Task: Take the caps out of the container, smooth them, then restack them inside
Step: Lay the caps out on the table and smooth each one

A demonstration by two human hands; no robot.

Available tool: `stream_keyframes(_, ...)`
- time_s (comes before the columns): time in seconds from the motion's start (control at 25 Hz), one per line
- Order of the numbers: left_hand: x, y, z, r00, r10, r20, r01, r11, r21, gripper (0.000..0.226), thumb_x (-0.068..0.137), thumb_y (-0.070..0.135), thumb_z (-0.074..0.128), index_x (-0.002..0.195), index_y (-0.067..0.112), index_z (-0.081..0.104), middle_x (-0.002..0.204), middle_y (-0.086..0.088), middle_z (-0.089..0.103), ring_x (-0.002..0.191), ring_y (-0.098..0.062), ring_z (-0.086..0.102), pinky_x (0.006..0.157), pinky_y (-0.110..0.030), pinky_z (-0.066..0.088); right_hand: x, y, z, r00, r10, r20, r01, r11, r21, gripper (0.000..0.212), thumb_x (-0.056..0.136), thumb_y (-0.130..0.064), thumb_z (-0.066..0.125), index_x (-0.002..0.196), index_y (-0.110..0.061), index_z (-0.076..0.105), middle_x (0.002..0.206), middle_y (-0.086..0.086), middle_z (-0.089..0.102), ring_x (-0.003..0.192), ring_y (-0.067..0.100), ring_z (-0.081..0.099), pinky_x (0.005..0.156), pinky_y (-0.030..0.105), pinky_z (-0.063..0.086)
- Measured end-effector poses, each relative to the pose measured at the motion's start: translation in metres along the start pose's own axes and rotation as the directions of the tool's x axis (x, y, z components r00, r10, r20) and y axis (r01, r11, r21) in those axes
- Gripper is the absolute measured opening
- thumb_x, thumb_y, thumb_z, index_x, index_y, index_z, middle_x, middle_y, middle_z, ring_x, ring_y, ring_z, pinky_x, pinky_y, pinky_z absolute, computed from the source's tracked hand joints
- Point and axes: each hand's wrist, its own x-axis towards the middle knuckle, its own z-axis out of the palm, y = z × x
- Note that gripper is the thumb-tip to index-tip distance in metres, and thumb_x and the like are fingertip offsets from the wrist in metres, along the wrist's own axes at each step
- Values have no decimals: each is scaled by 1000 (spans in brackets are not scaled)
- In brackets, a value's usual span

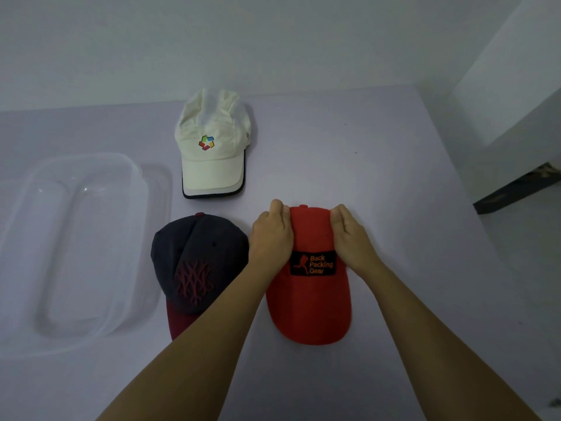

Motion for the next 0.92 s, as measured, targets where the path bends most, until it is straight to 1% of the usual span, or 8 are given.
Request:
stream_keyframes(0.16, -1, -2, -1, 998, -13, 57, 15, 999, -50, 25, 101, 25, 26, 82, 10, 34, 62, -4, 44, 61, -24, 45, 59, -34, 33, 7, 0, -4, 999, 29, 38, -28, 999, -17, 37, 99, -36, 35, 68, -17, 41, 62, -5, 40, 56, 8, 37, 48, 12, 33)
stream_keyframes(0.28, 4, -3, -5, 987, -25, 157, 34, 998, -56, 24, 101, 24, 26, 84, 8, 35, 62, -2, 43, 64, -25, 46, 60, -32, 31, 7, 4, -7, 998, 60, -19, -60, 998, -2, 35, 97, -35, 41, 67, -17, 46, 62, -6, 44, 56, 8, 40, 48, 10, 34)
stream_keyframes(0.4, 10, -3, -7, 981, -64, 182, 71, 997, -32, 27, 101, 26, 26, 84, 9, 37, 65, -3, 44, 68, -24, 46, 62, -32, 29, 7, 4, -9, 996, 79, -52, -78, 997, 21, 30, 95, -33, 45, 73, -14, 51, 65, -4, 47, 58, 8, 41, 50, 10, 34)
stream_keyframes(0.52, 11, 1, -12, 969, -90, 229, 93, 996, -5, 32, 101, 25, 25, 73, 13, 36, 68, -2, 44, 75, -27, 47, 66, -34, 34, 10, 1, -9, 993, 113, -18, -112, 993, 44, 29, 94, -35, 46, 85, -10, 58, 77, 0, 57, 67, 11, 49, 64, 23, 42)
stream_keyframes(0.6, 11, 2, -18, 958, -111, 266, 112, 994, 11, 34, 101, 28, 26, 77, 10, 43, 76, -4, 48, 79, -25, 49, 71, -35, 39, 11, -1, -13, 989, 149, 12, -150, 987, 66, 29, 94, -39, 46, 96, -14, 62, 91, -1, 62, 80, 11, 56, 76, 28, 45)
stream_keyframes(0.68, 14, 2, -24, 953, -144, 266, 149, 989, 2, 37, 99, 33, 30, 74, 11, 47, 72, 0, 49, 71, -17, 48, 59, -28, 35, 11, -5, -18, 986, 160, 37, -163, 984, 75, 30, 93, -41, 48, 105, -18, 64, 97, -7, 62, 91, 11, 57, 83, 27, 45)
stream_keyframes(0.76, 17, 4, -32, 953, -159, 258, 154, 987, 39, 40, 99, 31, 32, 66, 11, 44, 66, 0, 48, 66, -16, 45, 57, -27, 31, 13, -10, -25, 987, 151, 53, -155, 986, 68, 29, 93, -39, 50, 107, -19, 65, 97, -11, 61, 94, 10, 56, 83, 25, 42)
stream_keyframes(0.92, 28, 15, -57, 962, -145, 233, 152, 988, -14, 36, 96, 26, 34, 87, 1, 58, 93, -14, 64, 91, -30, 60, 81, -38, 45, 22, -34, -35, 998, 48, 29, -48, 999, -7, 21, 93, -32, 51, 105, -22, 64, 113, -2, 58, 103, 14, 56, 87, 28, 44)
